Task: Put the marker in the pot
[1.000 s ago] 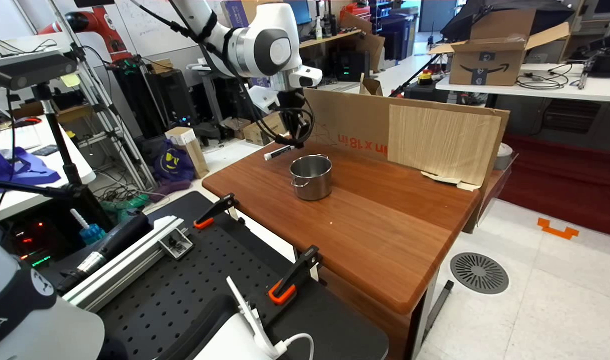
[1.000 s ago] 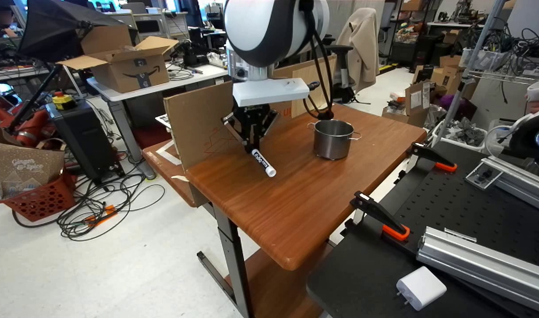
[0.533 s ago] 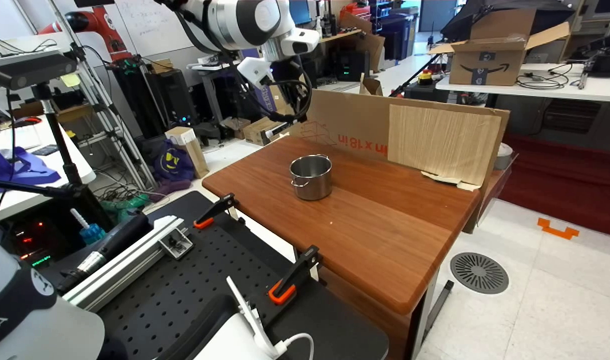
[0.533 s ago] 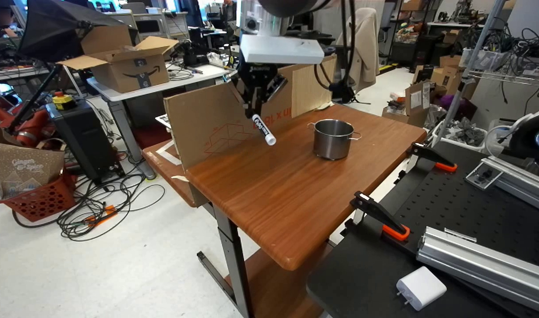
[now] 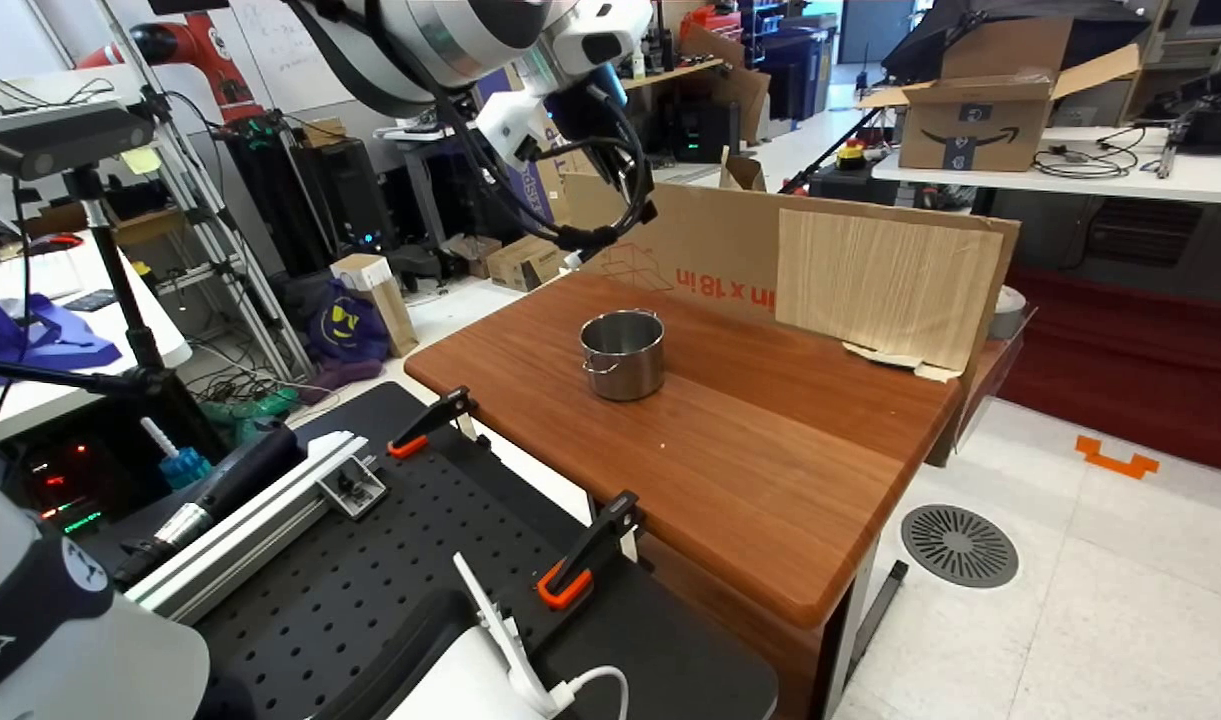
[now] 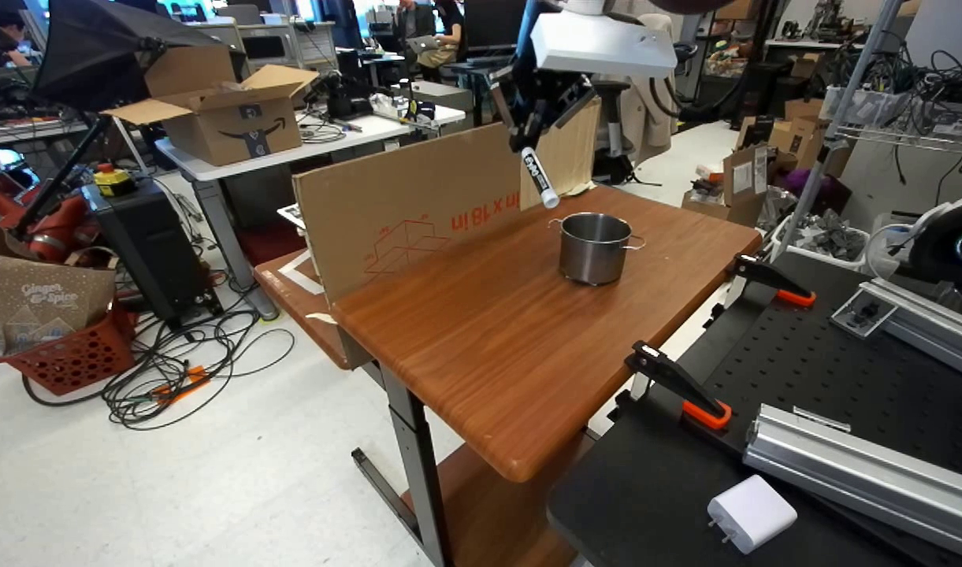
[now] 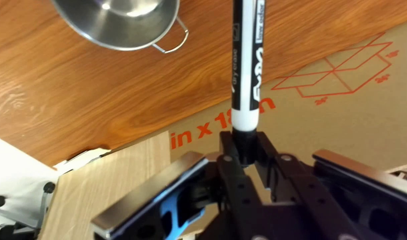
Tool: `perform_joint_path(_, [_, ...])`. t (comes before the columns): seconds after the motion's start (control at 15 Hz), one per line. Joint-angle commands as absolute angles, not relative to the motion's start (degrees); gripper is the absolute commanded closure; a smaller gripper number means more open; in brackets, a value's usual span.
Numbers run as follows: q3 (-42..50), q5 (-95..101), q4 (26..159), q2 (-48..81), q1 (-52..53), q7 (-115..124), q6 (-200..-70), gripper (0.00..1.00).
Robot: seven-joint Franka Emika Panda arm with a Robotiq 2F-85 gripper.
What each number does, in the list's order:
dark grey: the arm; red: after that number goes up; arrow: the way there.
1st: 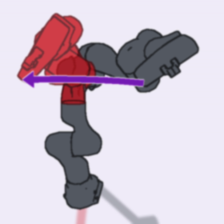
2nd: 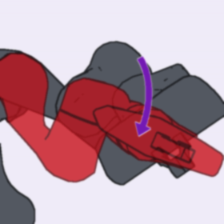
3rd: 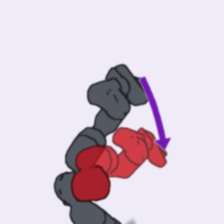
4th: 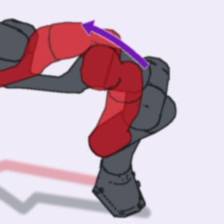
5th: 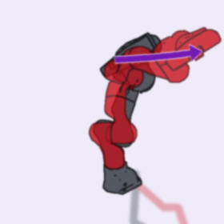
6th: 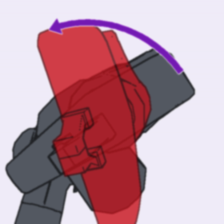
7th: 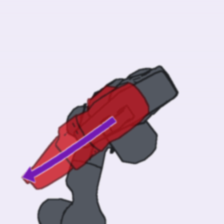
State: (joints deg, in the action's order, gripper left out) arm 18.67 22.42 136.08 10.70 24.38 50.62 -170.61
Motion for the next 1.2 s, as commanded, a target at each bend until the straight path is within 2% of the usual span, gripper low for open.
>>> perform_joint_path(0.0, [28.3,36.8,138.6,7.9,29.1,63.4,-173.4,0.95])
perform_joint_path(0.33, [35.0,55.9,137.0,9.0,32.3,82.0,-171.9,0.95])
perform_joint_path(1.13, [34.9,78.0,137.5,10.3,34.9,109.2,-167.7,0.95])
